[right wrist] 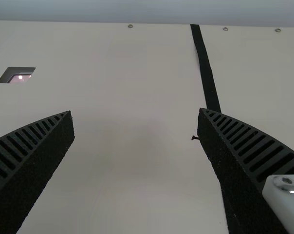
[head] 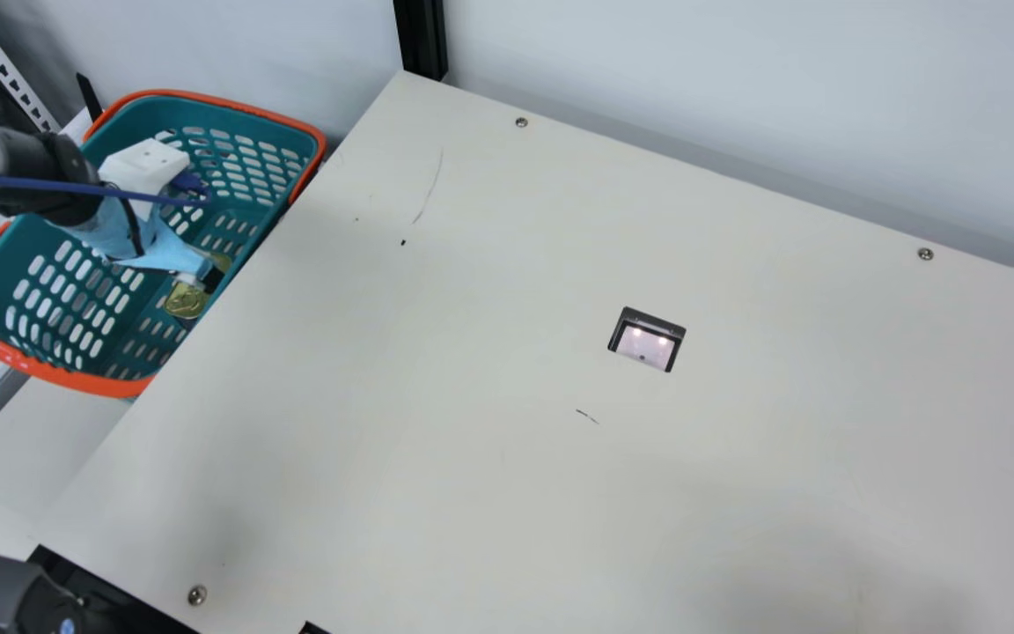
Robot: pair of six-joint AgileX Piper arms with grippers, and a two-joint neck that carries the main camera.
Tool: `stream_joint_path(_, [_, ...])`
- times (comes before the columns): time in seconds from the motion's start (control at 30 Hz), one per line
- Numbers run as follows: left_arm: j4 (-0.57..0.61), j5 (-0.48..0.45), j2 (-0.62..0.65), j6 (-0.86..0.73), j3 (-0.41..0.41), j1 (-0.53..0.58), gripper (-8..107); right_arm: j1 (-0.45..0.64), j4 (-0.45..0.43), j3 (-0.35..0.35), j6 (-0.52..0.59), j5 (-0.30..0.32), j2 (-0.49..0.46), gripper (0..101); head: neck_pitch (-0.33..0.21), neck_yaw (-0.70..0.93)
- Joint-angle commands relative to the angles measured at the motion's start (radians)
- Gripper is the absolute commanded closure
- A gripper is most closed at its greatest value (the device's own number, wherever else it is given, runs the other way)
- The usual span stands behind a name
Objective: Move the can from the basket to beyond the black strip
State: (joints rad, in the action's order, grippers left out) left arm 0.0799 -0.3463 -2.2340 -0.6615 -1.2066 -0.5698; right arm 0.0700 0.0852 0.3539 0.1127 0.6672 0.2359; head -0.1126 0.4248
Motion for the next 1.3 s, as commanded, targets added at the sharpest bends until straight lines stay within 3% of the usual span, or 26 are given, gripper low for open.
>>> stream_joint_path(0.0, [-0.033, -0.014, -0.014, 0.077, -0.024, 0.008, 9, 0.0, 0.0, 0.0, 0.0, 0.0, 0.0, 0, -0.035, 0.009])
stream_joint_path(0.37, [-0.148, -0.09, -0.072, 0.199, -0.131, -0.006, 9, 0.0, 0.0, 0.0, 0.0, 0.0, 0.0, 0, -0.035, 0.009])
stream_joint_path(0.87, [-0.046, -0.196, -0.13, 0.14, -0.197, -0.003, 9, 0.0, 0.0, 0.0, 0.0, 0.0, 0.0, 0, -0.035, 0.009])
stream_joint_path(1.27, [-0.028, -0.179, -0.199, 0.129, -0.225, -0.004, 9, 0.0, 0.0, 0.0, 0.0, 0.0, 0.0, 0, -0.035, 0.009])
